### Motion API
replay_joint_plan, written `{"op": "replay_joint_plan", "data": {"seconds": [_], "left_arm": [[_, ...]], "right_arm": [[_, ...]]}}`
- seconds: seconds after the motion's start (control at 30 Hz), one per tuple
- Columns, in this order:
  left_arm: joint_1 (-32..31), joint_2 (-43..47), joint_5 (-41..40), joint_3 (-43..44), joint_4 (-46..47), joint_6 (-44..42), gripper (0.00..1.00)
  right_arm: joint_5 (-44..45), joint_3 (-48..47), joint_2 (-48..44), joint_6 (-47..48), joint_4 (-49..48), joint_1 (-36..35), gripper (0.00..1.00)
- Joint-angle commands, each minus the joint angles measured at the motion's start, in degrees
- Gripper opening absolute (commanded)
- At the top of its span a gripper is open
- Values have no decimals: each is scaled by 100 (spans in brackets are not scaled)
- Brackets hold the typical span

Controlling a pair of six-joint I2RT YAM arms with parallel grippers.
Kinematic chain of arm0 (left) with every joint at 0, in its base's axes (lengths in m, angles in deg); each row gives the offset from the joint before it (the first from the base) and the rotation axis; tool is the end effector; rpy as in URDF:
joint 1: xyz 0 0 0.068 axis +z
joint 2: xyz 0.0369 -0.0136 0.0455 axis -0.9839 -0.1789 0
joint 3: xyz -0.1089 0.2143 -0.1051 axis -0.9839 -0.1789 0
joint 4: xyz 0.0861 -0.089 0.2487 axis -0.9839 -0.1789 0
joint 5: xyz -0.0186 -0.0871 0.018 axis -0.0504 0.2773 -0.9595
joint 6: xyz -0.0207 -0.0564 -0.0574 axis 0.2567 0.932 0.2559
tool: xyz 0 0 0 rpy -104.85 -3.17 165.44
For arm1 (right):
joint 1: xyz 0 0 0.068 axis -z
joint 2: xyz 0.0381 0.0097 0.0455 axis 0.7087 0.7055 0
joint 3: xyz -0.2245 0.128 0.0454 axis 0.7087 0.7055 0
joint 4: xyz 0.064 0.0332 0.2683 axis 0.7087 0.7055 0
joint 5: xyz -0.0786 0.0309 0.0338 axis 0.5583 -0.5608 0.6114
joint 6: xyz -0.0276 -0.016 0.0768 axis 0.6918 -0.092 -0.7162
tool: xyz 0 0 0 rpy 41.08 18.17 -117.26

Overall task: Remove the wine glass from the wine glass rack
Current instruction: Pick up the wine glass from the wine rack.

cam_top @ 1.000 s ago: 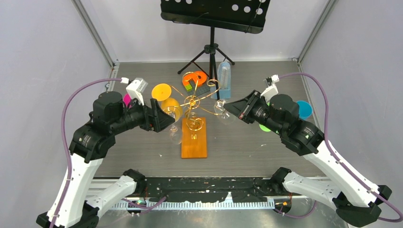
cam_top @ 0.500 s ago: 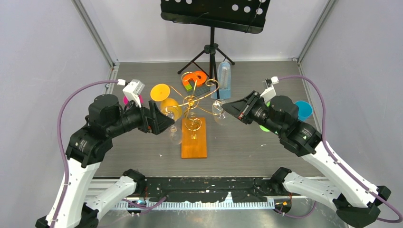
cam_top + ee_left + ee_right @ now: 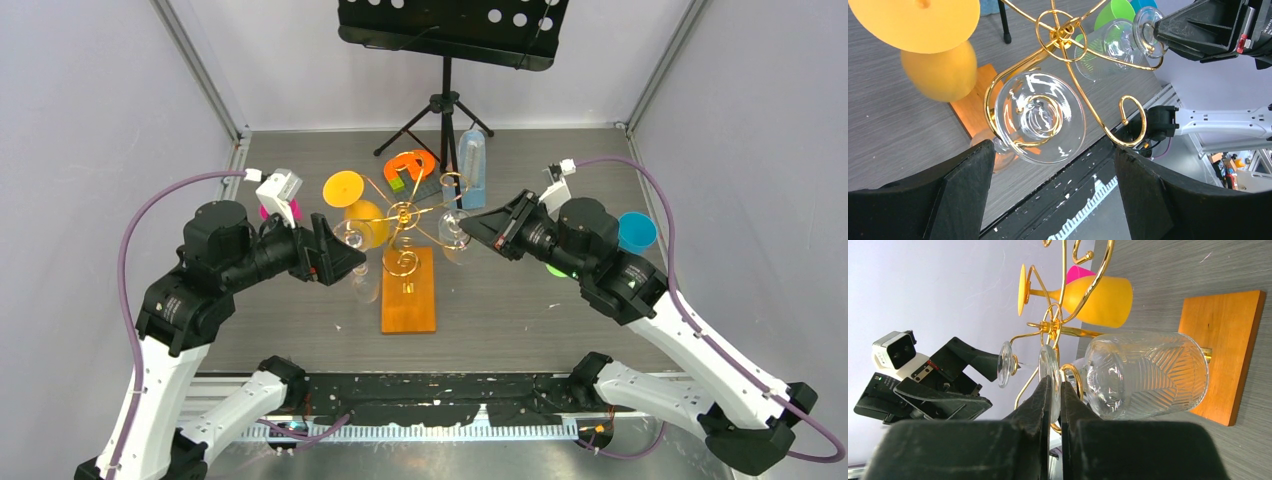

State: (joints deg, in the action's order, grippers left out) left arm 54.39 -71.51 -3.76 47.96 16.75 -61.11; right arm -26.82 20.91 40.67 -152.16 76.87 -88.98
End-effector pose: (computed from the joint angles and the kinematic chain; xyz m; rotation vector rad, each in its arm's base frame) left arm 0.1437 -0.0968 0.4297 0.2542 2.0521 -0.9217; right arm 0.1796 0.1753 0.3916 0.3312 1.9536 1.3462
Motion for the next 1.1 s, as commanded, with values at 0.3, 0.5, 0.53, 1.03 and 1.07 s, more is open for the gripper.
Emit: {"op": "replay_joint_plan", "data": {"seconds": [0.3, 0.5, 0.53, 1.03, 1.07], "left_arm": [[34, -11, 46, 61, 193, 34, 87], [35, -5, 26, 69, 184, 12, 87], [34, -5, 33, 69, 186, 16, 87], [34, -16, 5, 139, 88, -15, 87], [34, -21, -2, 147, 79, -18, 87]], "right_arm": [[26, -240, -468, 69, 14, -77, 6], [-77, -180, -557, 46, 42, -79, 6], [-118, -173, -537, 46, 22, -79, 6], [-513, -458, 6, 90, -230, -330, 6], [-504, -490, 28, 92, -233, -345, 6]]}}
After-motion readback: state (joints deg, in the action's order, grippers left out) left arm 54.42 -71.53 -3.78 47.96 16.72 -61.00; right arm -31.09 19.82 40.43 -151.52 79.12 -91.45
